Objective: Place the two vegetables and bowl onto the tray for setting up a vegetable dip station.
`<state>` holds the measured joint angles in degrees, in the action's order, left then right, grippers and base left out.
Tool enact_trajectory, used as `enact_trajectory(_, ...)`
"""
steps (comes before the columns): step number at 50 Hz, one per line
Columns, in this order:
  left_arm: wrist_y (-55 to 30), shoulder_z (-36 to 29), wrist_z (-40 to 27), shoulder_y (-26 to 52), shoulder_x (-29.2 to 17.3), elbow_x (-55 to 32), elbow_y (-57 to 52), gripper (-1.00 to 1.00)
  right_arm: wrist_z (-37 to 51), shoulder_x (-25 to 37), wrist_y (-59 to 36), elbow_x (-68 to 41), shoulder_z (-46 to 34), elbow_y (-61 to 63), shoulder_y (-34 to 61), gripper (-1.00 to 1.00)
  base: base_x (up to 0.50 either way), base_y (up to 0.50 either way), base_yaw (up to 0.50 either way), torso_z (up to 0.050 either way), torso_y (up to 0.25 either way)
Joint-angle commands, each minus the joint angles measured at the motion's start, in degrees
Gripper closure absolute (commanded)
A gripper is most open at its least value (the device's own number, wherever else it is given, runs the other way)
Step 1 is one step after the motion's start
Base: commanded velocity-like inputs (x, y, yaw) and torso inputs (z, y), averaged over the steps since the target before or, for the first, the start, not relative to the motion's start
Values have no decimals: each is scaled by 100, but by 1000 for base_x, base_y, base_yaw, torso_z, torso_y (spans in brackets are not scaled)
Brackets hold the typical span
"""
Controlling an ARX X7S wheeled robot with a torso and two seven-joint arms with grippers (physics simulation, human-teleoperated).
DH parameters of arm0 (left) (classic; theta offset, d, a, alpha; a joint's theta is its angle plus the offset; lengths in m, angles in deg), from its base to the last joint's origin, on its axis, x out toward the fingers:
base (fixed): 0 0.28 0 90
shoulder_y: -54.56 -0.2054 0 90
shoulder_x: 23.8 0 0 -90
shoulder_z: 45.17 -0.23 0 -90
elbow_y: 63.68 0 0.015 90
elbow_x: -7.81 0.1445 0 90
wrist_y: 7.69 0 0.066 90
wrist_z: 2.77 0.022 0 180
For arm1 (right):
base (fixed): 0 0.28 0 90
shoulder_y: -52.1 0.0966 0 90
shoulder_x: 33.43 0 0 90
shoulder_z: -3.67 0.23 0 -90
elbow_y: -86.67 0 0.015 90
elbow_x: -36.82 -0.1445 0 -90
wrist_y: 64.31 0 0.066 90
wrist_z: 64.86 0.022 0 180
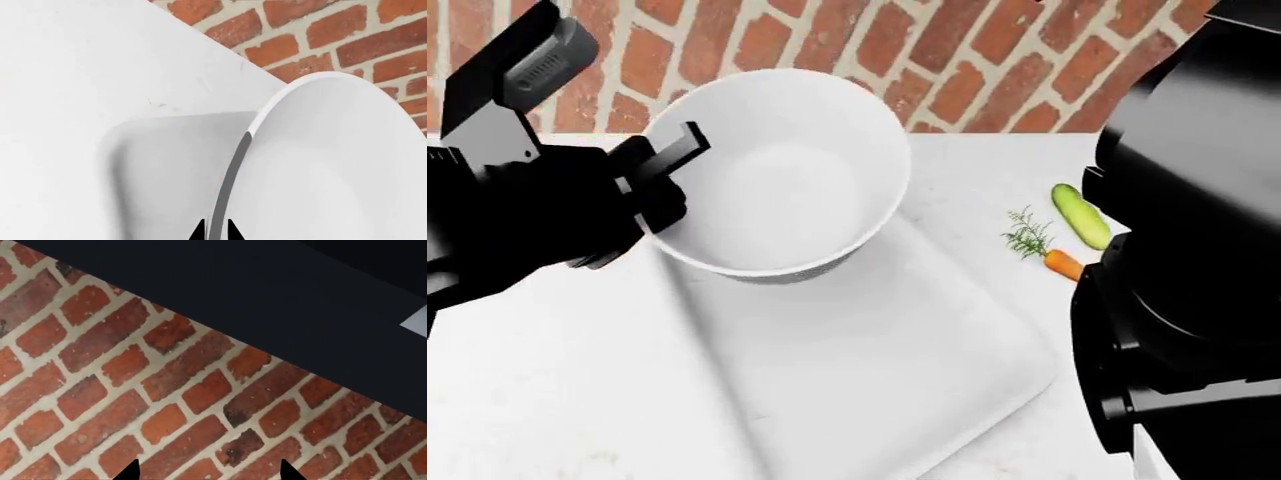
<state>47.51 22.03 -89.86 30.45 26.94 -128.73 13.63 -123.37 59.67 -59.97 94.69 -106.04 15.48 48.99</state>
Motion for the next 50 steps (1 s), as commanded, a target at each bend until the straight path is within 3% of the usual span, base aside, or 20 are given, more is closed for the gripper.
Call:
enact_trajectory(1,408,-175,123,-106,1,-150,-54,100,-10,-10,-22,0,-42,1,6,-100,0,0,0,0,0)
enact_trajectory(50,477,-605,467,-273,-214,374,-84,100,-77,-10,-79,43,-87,1,103,-100,0,0,0,0,0)
